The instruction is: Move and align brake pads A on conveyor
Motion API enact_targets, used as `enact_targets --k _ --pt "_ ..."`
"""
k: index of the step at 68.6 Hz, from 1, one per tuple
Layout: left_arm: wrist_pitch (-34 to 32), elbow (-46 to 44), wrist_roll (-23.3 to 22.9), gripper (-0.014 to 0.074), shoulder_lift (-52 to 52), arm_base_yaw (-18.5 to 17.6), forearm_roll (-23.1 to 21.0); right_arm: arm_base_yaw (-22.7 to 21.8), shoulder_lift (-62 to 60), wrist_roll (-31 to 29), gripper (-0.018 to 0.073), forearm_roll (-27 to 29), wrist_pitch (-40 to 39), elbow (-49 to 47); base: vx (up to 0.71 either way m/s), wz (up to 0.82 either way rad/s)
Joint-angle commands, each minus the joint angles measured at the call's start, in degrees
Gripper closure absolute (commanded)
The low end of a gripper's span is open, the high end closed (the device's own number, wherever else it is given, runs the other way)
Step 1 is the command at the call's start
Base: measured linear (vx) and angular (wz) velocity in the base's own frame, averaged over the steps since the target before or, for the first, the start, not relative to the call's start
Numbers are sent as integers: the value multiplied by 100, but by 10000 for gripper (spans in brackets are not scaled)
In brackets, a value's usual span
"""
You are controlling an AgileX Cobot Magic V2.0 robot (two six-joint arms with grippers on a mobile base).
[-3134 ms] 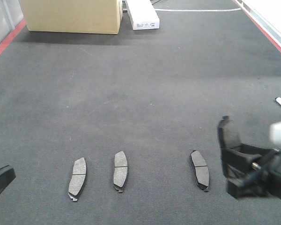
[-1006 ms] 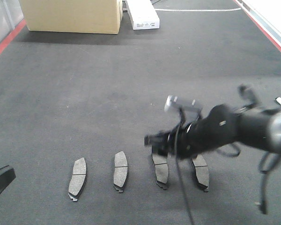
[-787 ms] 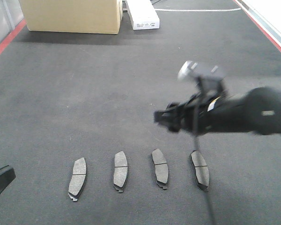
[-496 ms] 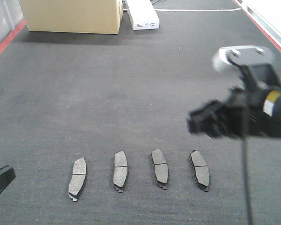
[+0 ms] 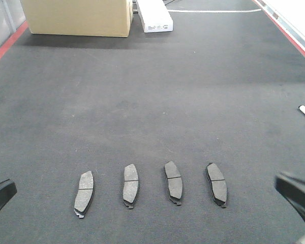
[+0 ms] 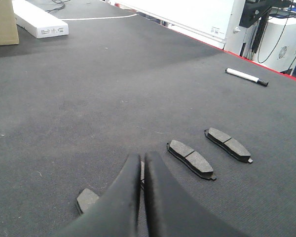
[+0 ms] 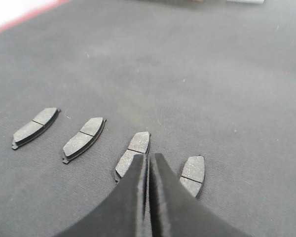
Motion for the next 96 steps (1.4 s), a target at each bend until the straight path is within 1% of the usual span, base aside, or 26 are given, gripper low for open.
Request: enact_targets --k 1,13,96 --pt "-405 -130 13 603 47 -18 0 -17 -542 -63 569 -34 -466 122 0 0" --pt "-405 -130 13 603 47 -18 0 -17 -1045 -63 569 -34 -517 198 0 0" --pt "-405 -130 13 603 47 -18 0 -17 -1045 -63 569 -34 -479 198 0 0"
